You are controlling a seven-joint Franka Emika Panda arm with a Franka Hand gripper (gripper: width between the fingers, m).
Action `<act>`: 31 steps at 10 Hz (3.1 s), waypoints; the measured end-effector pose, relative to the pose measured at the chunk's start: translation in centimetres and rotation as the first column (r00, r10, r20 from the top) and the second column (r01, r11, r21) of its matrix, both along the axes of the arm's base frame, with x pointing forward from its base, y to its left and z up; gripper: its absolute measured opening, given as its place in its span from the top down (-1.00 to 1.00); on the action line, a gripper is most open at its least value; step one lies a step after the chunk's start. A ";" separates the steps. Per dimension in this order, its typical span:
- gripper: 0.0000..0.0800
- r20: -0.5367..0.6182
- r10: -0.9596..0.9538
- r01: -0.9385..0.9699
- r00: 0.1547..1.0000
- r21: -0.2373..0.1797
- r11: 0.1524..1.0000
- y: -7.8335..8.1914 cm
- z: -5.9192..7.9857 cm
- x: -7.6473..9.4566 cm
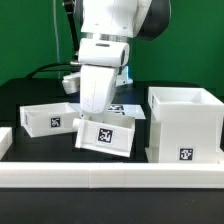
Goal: Assemble drawer
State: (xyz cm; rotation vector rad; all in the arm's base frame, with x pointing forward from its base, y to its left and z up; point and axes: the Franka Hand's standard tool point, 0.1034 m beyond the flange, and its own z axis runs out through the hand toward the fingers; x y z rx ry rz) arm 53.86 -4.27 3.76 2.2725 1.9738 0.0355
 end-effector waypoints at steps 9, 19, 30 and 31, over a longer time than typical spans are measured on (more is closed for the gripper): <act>0.90 -0.011 0.125 -0.124 0.992 0.067 0.990 -1.3 -0.8 -1.0; 0.90 -0.125 0.154 -0.143 0.980 0.088 0.986 1.6 -1.9 -0.8; 0.90 -0.106 0.122 -0.112 0.987 0.092 0.989 2.5 -2.2 -0.3; 0.89 -0.108 0.122 -0.112 0.987 0.093 0.989 2.5 -2.3 -0.4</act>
Offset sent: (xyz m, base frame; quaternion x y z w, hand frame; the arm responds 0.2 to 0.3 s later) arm -0.0059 0.0132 -0.0012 -0.0270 0.1446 -0.0578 0.9874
